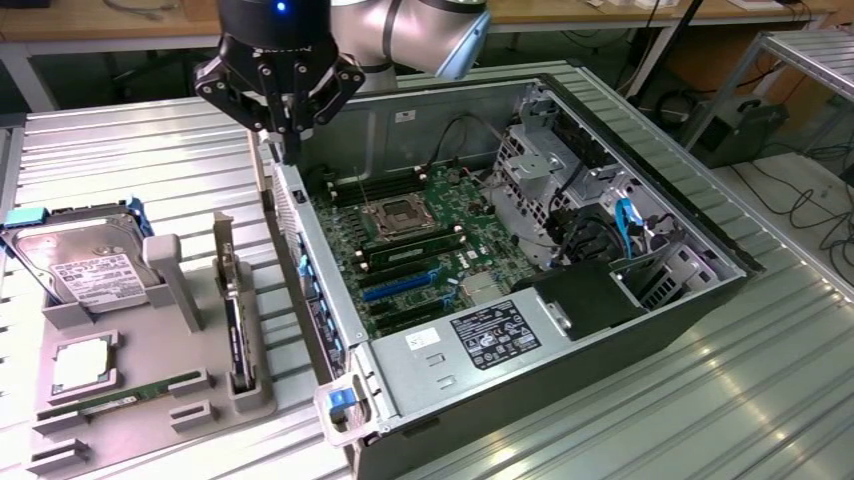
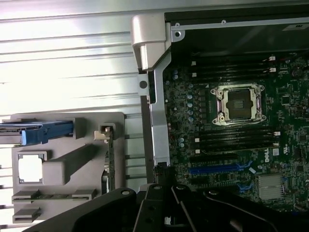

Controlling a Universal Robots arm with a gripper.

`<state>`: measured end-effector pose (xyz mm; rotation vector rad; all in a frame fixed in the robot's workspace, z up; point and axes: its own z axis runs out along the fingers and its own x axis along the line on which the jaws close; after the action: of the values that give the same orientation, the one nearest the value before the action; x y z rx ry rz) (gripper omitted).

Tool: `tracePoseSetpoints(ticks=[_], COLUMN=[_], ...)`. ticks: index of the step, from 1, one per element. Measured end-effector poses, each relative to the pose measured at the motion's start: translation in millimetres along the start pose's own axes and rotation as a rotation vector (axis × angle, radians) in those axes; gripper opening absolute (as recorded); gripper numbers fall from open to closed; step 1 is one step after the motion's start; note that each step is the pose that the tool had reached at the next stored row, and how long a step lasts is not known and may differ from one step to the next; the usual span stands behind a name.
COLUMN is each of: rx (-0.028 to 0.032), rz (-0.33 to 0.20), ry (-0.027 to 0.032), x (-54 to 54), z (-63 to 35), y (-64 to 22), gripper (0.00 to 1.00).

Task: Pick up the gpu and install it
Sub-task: 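Reach for the gpu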

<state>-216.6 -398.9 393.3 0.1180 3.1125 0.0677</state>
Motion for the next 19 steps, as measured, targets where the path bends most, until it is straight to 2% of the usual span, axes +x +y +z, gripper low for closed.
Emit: tracePoseSetpoints(ticks=[19], rx=[0.0000], rz=[0.000], ry=[0.0000], x=[3.9], z=[-0.1], y=[-0.3], gripper=[0.11])
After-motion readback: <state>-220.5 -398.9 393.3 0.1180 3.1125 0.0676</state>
